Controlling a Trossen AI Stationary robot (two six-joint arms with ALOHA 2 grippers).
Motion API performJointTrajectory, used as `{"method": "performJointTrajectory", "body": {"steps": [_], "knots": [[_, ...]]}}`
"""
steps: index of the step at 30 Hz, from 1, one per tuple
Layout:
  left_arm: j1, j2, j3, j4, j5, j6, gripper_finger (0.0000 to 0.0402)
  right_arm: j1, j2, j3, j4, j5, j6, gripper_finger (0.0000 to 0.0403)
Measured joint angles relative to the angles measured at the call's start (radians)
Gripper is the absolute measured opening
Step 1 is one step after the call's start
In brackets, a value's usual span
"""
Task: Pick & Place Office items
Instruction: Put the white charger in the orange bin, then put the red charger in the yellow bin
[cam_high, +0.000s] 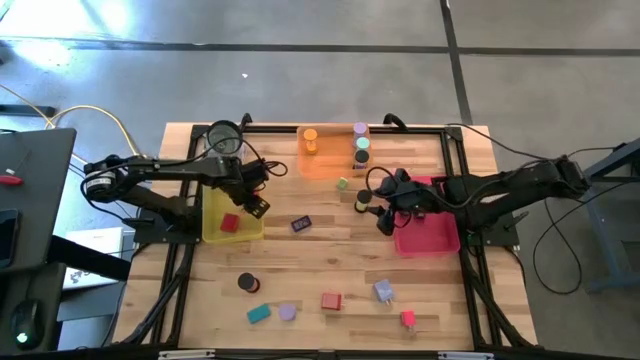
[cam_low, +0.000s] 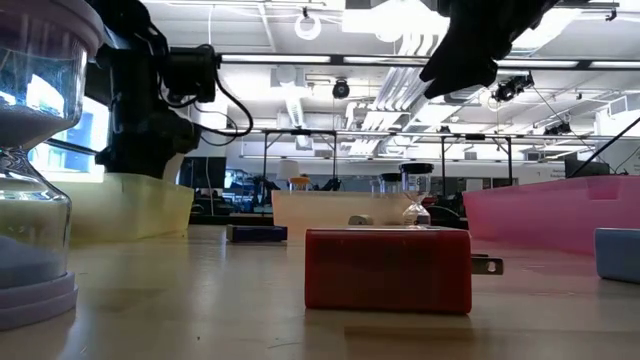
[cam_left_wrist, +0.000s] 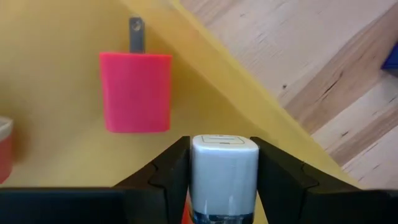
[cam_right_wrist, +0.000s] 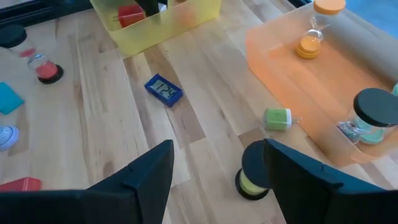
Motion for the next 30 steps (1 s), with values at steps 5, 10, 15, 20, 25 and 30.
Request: {"method": "performJointTrajectory", "body": {"steps": [5, 10, 15, 20, 25, 30], "knots": [[0.000, 0.000, -0.011, 0.019, 0.000, -0.001, 0.0163, -0.043, 0.000, 0.000, 0.026, -0.048, -0.025, 0.0235], [-0.001, 0.000, -0.011, 0.020, 0.000, -0.060, 0.0165, -0.082, 0.000, 0.000, 0.078, -0.092, -0.026, 0.0235], [-0.001, 0.000, -0.011, 0.018, 0.030, -0.101, 0.0166, -0.104, 0.000, 0.000, 0.087, -0.098, -0.053, 0.0235], [0.001, 0.000, -0.011, 0.008, 0.047, -0.106, 0.0167, -0.122, 0.000, 0.000, 0.107, -0.093, -0.103, 0.0235], [-0.001, 0.000, -0.011, 0.009, 0.047, -0.088, 0.0167, -0.121, 0.000, 0.000, 0.129, -0.094, -0.111, 0.0235], [-0.001, 0.000, -0.011, 0.009, 0.063, -0.092, 0.0169, -0.121, 0.000, 0.000, 0.148, -0.094, -0.153, 0.0235]]}}
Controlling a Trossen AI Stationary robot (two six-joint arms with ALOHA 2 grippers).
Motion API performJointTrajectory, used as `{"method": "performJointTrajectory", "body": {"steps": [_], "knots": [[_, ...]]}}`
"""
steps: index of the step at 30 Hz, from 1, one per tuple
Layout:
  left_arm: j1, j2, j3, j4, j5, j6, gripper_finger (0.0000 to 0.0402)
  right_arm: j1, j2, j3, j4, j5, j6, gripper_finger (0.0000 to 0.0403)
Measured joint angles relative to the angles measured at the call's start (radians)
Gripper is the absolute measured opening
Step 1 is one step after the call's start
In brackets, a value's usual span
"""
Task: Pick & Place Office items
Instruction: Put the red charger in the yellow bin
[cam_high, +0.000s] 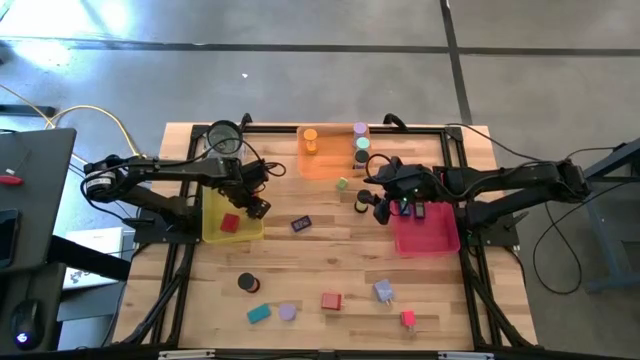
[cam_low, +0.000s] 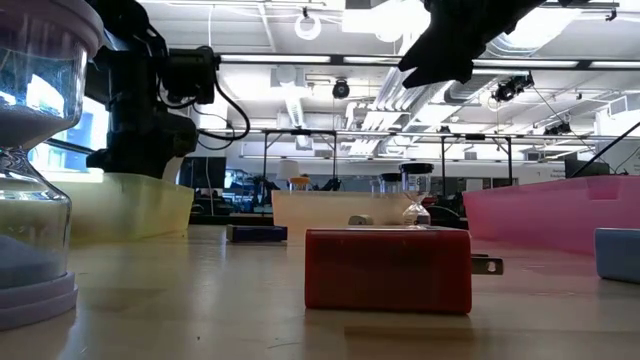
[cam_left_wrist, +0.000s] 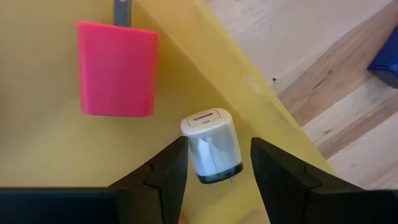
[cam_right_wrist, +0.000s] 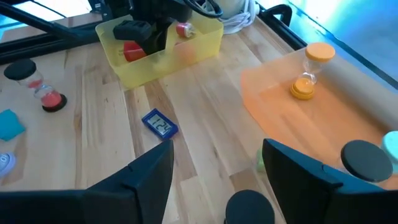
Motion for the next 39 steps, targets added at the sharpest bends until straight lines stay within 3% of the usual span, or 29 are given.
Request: {"method": "performJointTrajectory", "body": {"steps": [5, 11, 16, 22, 26, 29, 32, 39], "knots": [[0.000, 0.000, 0.000, 0.000, 0.041, 0.003, 0.0200, 0.001, 0.000, 0.000, -0.003, -0.007, 0.002, 0.0235], [0.000, 0.000, 0.000, -0.003, 0.131, 0.061, 0.0282, 0.019, -0.009, 0.005, -0.001, -0.057, 0.002, 0.0235], [0.000, -0.001, 0.000, -0.011, 0.200, 0.060, 0.0328, 0.086, -0.019, 0.061, -0.019, -0.032, -0.112, 0.0235], [-0.001, -0.007, 0.010, -0.051, 0.201, 0.029, 0.0334, 0.157, -0.022, 0.171, -0.196, 0.123, -0.206, 0.0235], [-0.030, -0.025, 0.040, -0.118, 0.185, 0.028, 0.0335, 0.188, -0.021, 0.238, -0.307, 0.156, -0.183, 0.0235], [-0.059, -0.053, 0.096, -0.205, 0.115, 0.010, 0.0335, 0.205, -0.022, 0.260, -0.336, 0.161, -0.135, 0.0235], [-0.113, -0.087, 0.181, -0.291, 0.045, -0.017, 0.0335, 0.222, -0.021, 0.260, -0.352, 0.161, -0.101, 0.0235], [-0.335, -0.145, 0.361, -0.320, -0.002, -0.097, 0.0335, 0.258, -0.021, 0.260, -0.442, 0.158, -0.046, 0.0235]]}}
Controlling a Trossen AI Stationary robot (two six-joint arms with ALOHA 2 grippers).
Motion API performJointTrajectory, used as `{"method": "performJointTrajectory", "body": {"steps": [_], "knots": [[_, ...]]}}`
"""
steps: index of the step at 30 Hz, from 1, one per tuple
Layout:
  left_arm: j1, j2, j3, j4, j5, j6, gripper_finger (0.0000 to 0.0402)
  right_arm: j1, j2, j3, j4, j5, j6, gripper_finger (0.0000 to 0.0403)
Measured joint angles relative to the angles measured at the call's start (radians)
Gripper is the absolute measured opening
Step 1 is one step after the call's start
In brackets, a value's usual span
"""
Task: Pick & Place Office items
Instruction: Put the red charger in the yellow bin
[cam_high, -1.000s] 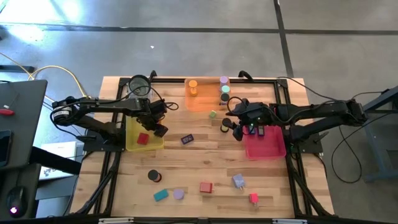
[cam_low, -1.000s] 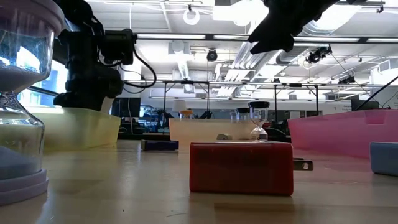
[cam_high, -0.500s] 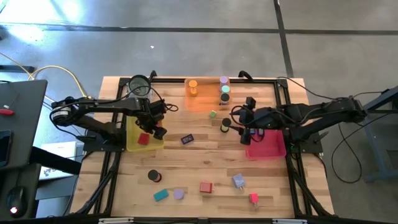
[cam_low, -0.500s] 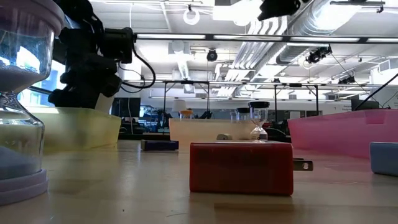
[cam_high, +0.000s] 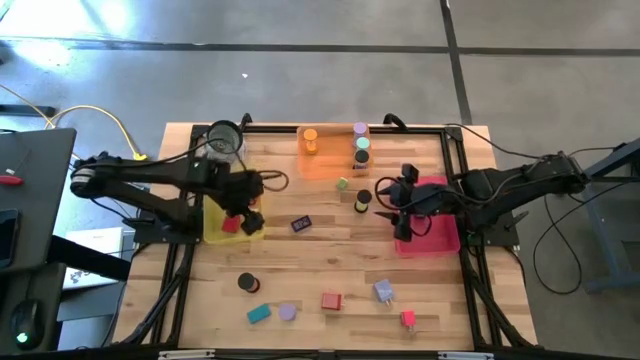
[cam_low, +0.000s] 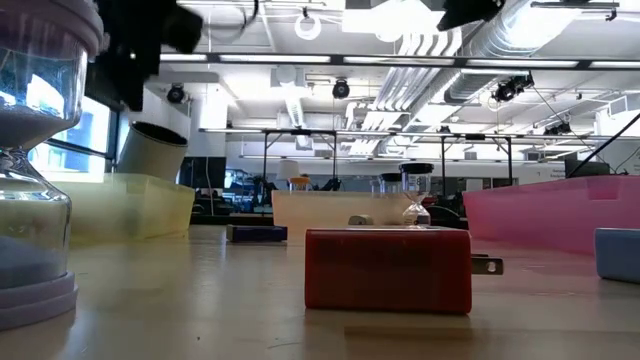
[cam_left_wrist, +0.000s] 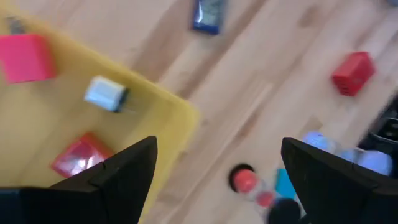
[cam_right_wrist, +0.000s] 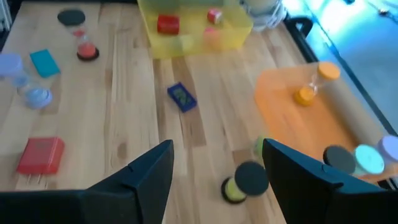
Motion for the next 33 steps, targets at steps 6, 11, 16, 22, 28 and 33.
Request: {"method": "performJointTrajectory", "body": {"steps": [6, 11, 16, 22, 28, 33], "knots": [[-0.200, -0.004, 0.034, 0.003, -0.093, -0.190, 0.0335, 0.029, 0.000, 0.000, -0.060, -0.019, 0.049, 0.0235], [-0.357, -0.004, 0.034, 0.020, -0.110, -0.375, 0.0335, 0.036, 0.000, 0.000, -0.064, -0.082, 0.137, 0.0235], [-0.493, -0.004, 0.034, 0.020, -0.177, -0.499, 0.0335, 0.035, 0.004, 0.000, -0.086, -0.119, 0.193, 0.0235], [-0.587, -0.004, 0.034, 0.020, -0.296, -0.593, 0.0335, 0.035, 0.004, 0.000, -0.137, -0.215, 0.315, 0.0235], [-0.649, -0.003, 0.035, 0.021, -0.282, -0.602, 0.0335, 0.044, 0.004, 0.000, -0.140, -0.271, 0.446, 0.0235], [-0.669, -0.003, 0.034, 0.021, -0.280, -0.559, 0.0335, 0.069, 0.006, 0.000, -0.140, -0.271, 0.605, 0.0235]]}}
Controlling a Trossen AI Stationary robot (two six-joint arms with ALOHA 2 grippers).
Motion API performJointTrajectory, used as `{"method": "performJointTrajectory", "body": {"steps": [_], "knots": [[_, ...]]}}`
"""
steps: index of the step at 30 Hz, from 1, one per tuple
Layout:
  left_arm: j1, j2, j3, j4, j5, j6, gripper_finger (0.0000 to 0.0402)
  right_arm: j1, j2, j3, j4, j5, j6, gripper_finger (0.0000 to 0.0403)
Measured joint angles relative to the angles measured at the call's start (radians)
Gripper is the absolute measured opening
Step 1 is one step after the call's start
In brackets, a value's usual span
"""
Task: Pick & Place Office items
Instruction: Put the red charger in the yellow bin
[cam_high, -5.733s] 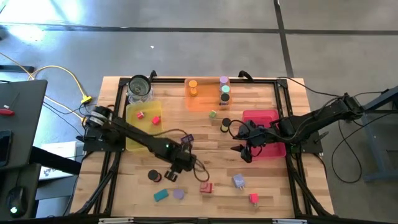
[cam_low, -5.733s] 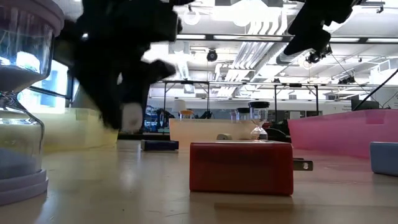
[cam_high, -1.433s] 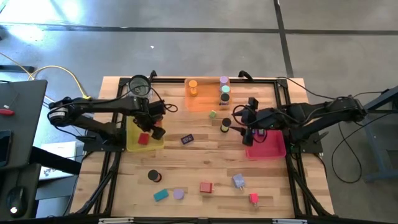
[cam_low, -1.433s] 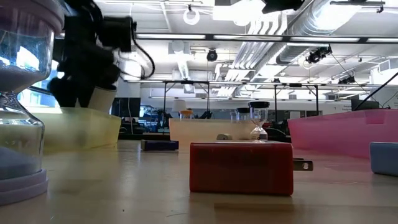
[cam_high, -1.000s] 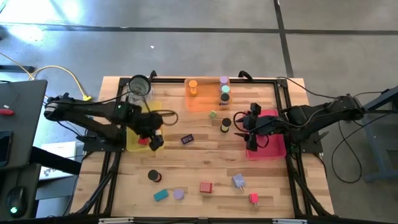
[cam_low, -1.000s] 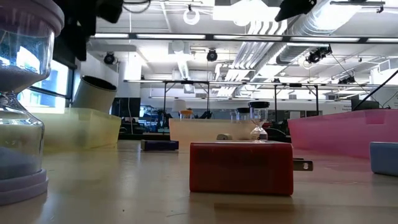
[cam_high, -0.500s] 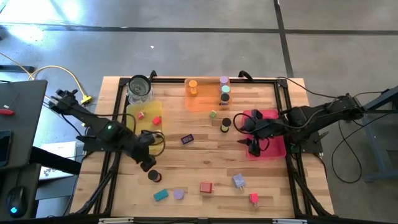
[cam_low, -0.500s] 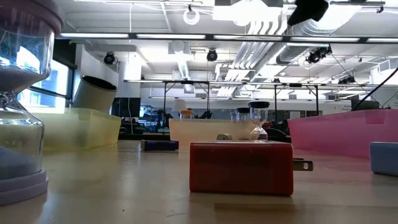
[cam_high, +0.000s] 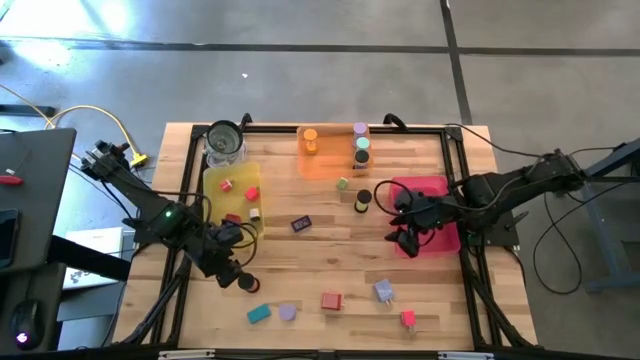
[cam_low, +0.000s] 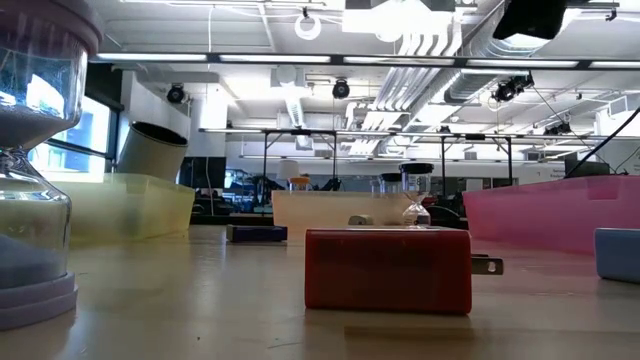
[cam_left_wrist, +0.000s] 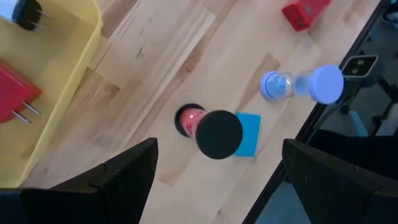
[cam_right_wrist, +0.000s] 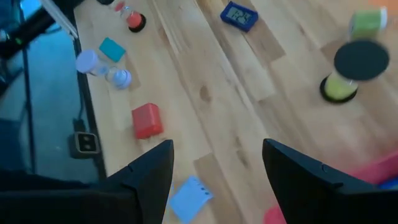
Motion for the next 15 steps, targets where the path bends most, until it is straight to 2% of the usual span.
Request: {"method": "performJointTrajectory", "body": {"steps": [7, 12, 15], "knots": [[0.009, 0.000, 0.000, 0.000, 0.039, 0.143, 0.0335, 0.035, 0.004, 0.000, 0.001, 0.040, 0.200, 0.0235], [0.007, 0.000, 0.000, 0.005, 0.047, 0.146, 0.0335, 0.066, 0.028, 0.000, 0.002, 0.088, 0.317, 0.0235], [-0.003, 0.000, 0.000, 0.007, 0.051, 0.216, 0.0335, 0.097, 0.060, 0.000, 0.003, 0.087, 0.381, 0.0235]]}}
